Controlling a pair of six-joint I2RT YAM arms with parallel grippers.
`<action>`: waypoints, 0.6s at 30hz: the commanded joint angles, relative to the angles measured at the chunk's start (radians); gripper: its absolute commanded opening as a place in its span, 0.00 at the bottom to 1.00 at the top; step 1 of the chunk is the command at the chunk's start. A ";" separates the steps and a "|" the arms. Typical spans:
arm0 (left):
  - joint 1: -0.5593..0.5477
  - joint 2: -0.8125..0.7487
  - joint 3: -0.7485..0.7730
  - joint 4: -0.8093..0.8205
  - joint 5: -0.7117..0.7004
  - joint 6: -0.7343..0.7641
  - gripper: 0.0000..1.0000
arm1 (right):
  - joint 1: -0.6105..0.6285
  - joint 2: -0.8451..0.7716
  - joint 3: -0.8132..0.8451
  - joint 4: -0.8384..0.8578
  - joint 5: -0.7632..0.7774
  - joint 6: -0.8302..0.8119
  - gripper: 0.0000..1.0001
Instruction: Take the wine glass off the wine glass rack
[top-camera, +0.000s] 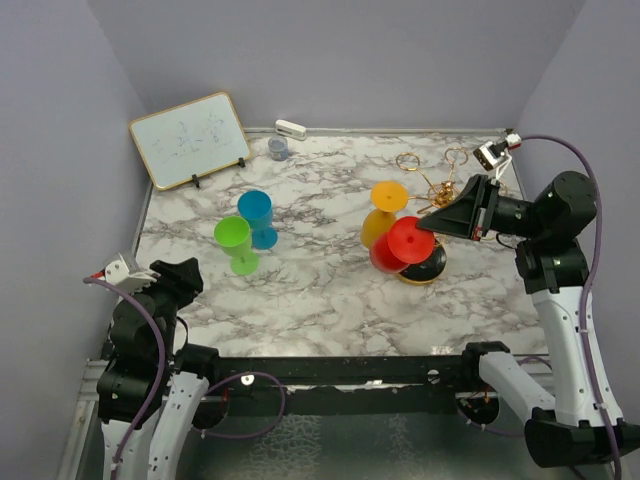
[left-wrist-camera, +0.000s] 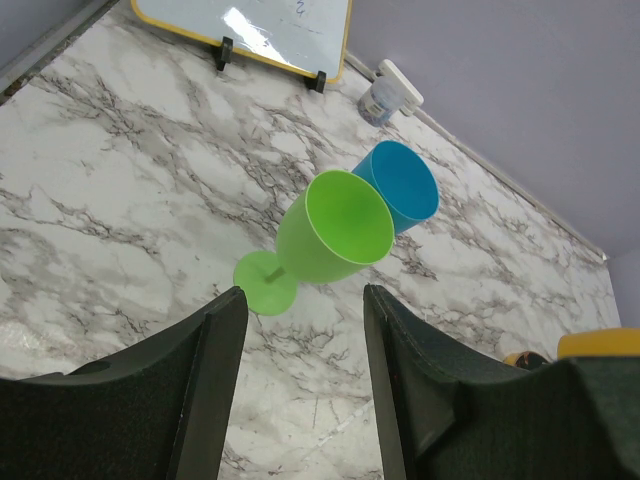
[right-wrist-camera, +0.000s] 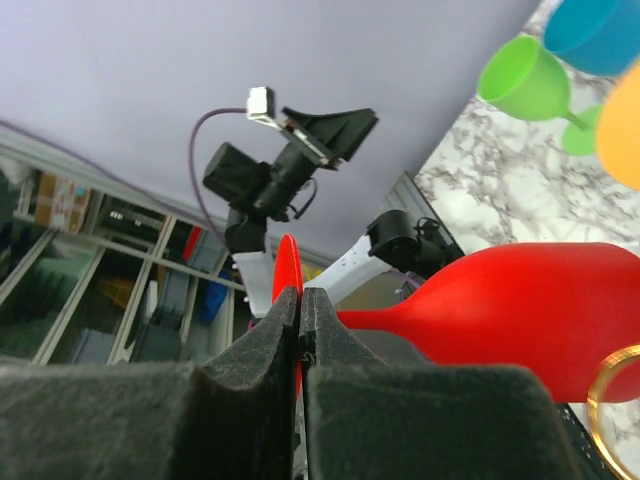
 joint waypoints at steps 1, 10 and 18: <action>-0.001 0.005 -0.006 0.023 0.000 0.006 0.53 | 0.033 0.038 0.147 0.322 -0.091 0.189 0.01; -0.001 0.012 -0.006 0.023 0.005 0.007 0.53 | 0.038 0.230 0.548 0.468 -0.019 0.046 0.01; -0.001 0.022 -0.006 0.025 0.010 0.009 0.53 | 0.153 0.438 0.700 0.288 0.116 -0.367 0.01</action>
